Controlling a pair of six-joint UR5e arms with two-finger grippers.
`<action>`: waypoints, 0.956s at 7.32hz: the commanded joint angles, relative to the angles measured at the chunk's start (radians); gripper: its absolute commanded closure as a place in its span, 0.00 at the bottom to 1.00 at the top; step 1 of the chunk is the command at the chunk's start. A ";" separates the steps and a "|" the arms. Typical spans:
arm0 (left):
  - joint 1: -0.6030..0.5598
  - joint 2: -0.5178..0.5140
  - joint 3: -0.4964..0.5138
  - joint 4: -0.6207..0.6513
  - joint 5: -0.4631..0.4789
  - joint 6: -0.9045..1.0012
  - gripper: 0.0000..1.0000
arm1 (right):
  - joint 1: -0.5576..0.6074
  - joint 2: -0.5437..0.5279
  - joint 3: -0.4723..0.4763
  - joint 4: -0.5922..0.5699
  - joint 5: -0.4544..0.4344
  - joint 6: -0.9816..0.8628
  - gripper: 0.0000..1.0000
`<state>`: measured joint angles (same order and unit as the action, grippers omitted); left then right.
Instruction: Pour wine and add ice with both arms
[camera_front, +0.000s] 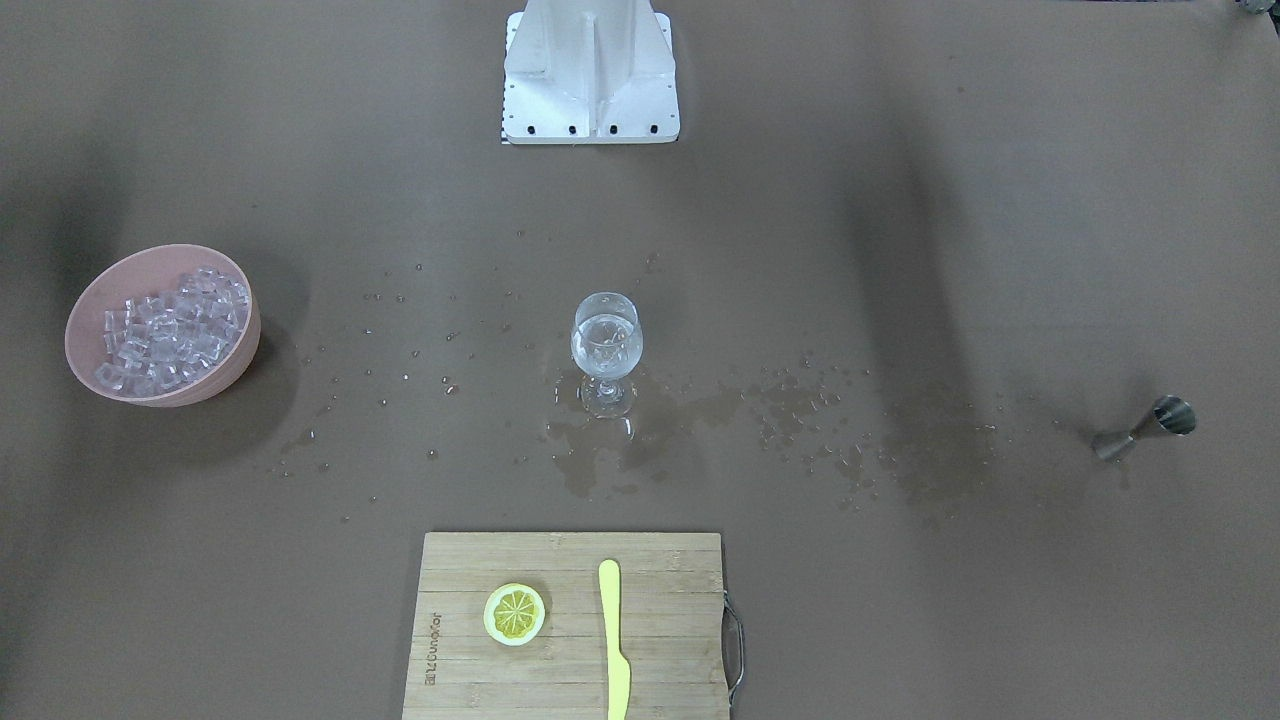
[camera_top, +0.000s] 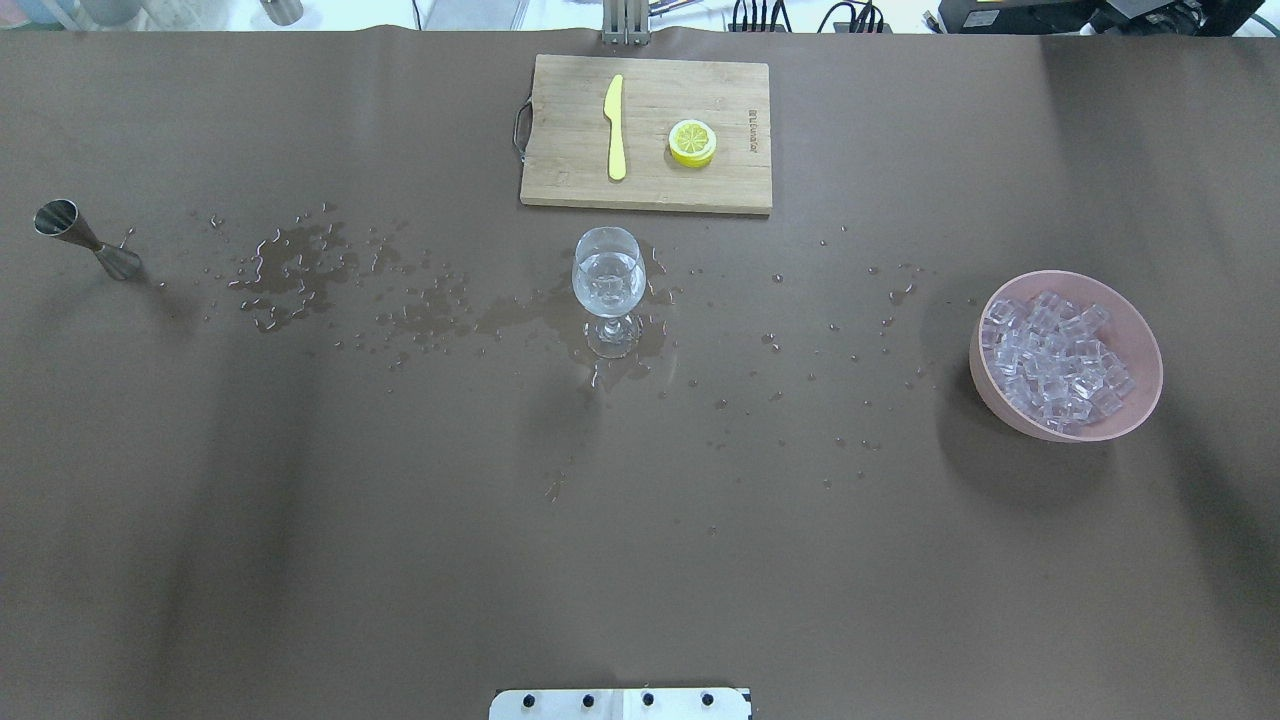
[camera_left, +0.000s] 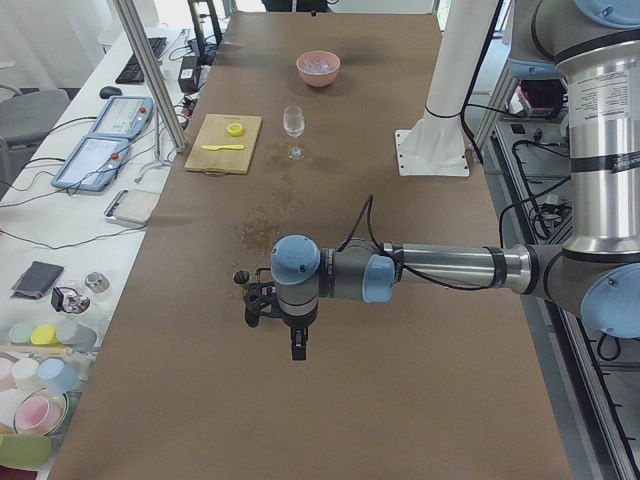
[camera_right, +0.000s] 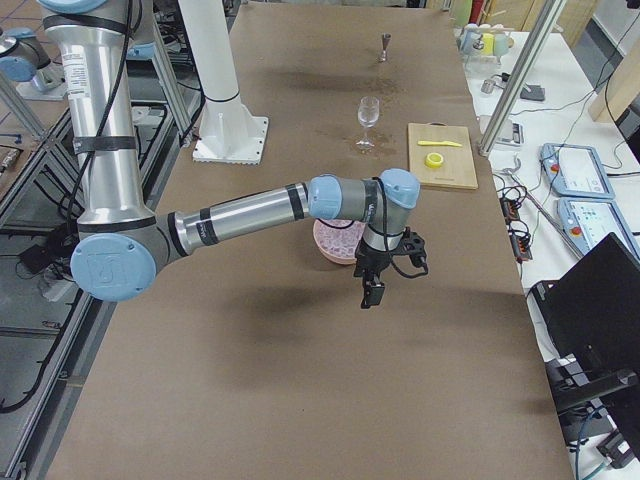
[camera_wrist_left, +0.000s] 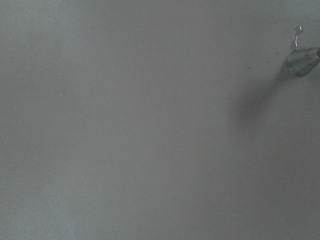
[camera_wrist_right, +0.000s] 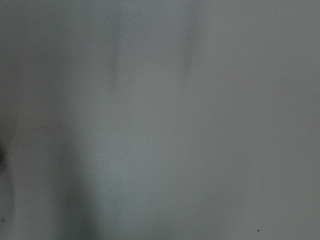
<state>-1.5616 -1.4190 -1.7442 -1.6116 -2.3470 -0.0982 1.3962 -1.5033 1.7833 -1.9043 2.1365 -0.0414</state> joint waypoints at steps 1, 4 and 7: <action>0.000 0.000 0.000 -0.001 0.000 0.002 0.02 | 0.070 -0.056 -0.002 0.001 0.014 -0.001 0.00; 0.000 0.000 -0.001 -0.001 0.000 0.002 0.02 | 0.130 -0.204 -0.007 0.242 0.049 0.002 0.00; 0.000 0.000 -0.003 -0.001 0.000 0.003 0.02 | 0.133 -0.209 0.020 0.248 0.097 -0.012 0.00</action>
<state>-1.5616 -1.4189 -1.7467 -1.6122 -2.3470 -0.0953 1.5269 -1.7044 1.7839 -1.6639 2.2185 -0.0451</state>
